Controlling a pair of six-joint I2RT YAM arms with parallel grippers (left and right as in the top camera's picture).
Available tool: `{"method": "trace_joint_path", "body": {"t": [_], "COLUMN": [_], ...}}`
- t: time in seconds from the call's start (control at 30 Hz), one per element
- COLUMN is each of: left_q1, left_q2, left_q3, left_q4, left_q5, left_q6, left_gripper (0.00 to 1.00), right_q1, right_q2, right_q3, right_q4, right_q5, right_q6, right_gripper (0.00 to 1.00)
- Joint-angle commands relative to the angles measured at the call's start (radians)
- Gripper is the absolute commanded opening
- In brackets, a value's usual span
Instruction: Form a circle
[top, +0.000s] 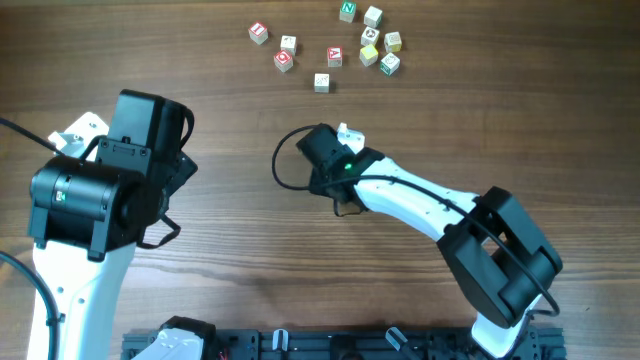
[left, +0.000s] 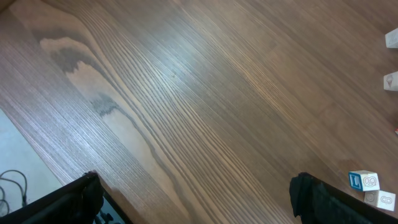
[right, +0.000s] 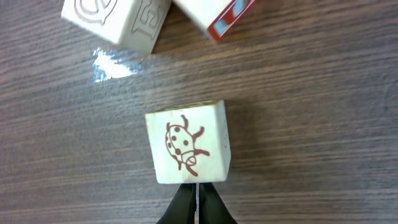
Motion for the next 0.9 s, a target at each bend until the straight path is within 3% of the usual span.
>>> {"method": "trace_joint_path", "body": {"t": [0.0, 0.6, 0.87], "left_q1": [0.008, 0.008, 0.008], "left_q2": [-0.006, -0.006, -0.006], "left_q3": [0.003, 0.003, 0.003], "left_q4": [0.0, 0.0, 0.0], "left_q5": [-0.003, -0.003, -0.003], "left_q6": [0.002, 0.002, 0.002], "left_gripper": [1.0, 1.0, 1.0], "right_q1": [-0.014, -0.019, -0.008], "right_q2": [0.024, 0.024, -0.081], "right_q3": [-0.003, -0.001, 0.051], "right_q4": [0.007, 0.026, -0.091], "right_q5": [0.025, 0.002, -0.041], "right_q6": [-0.021, -0.046, -0.045], "right_gripper": [0.05, 0.05, 0.04]}}
